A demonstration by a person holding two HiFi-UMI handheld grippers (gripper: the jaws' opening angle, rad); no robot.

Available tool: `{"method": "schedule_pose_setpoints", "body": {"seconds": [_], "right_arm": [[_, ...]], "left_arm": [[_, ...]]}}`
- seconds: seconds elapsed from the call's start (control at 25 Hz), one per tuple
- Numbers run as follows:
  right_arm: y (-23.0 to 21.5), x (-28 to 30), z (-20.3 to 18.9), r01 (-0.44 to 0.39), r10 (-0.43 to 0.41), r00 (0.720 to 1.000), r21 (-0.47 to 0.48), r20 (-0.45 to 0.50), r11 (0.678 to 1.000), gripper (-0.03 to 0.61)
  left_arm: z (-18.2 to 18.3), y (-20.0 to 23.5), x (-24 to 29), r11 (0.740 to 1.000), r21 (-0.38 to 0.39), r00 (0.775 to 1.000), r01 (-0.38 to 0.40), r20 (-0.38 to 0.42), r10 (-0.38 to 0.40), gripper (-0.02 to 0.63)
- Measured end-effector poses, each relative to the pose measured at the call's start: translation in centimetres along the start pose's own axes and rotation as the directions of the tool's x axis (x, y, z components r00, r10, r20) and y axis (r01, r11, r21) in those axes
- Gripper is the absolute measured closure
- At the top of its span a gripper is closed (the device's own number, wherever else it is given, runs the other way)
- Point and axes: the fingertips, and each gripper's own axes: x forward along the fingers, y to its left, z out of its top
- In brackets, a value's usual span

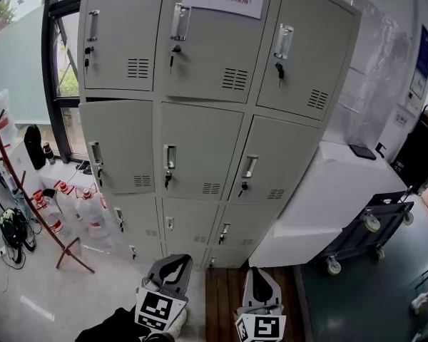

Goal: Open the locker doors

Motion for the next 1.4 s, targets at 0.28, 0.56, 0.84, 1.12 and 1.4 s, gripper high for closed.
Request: {"method": "schedule_pose_setpoints", "body": {"seconds": [0.28,0.56,0.84,1.12,1.4], "right_arm": [[-2.1,8.6,-0.2,0.026,-0.026,1.0,-0.003,-0.012,1.0,0.563],[-4.3,16.6,-1.1,0.055,-0.056,0.998,-0.01,-0.034,0.998,0.561],[-6.6,23.4,-2.8,0.07,-0.073,0.995,-0.046,-0.064,0.996,0.563],[-8.5,29.2,-3.6,0.089,-0.092,0.994,-0.044,-0.066,0.995,0.561],[-8.8,33.8,-3.3,0.053,-0.055,0.997,-0.044,-0.057,0.998,0.415]], "left_arm": [[1.3,4.7,7.7,0.999,-0.008,1.0,0.031,-0.003,-0.031,0.589],[1.8,8.5,15.2,0.997,-0.009,0.997,0.07,-0.011,-0.07,0.589],[1.5,11.8,21.7,0.995,-0.004,0.995,0.102,-0.02,-0.102,0.589],[1.0,14.3,26.7,0.992,-0.005,0.992,0.122,0.026,-0.122,0.589],[0.5,15.7,29.0,0.99,-0.005,0.99,0.139,0.021,-0.138,0.589]]}}
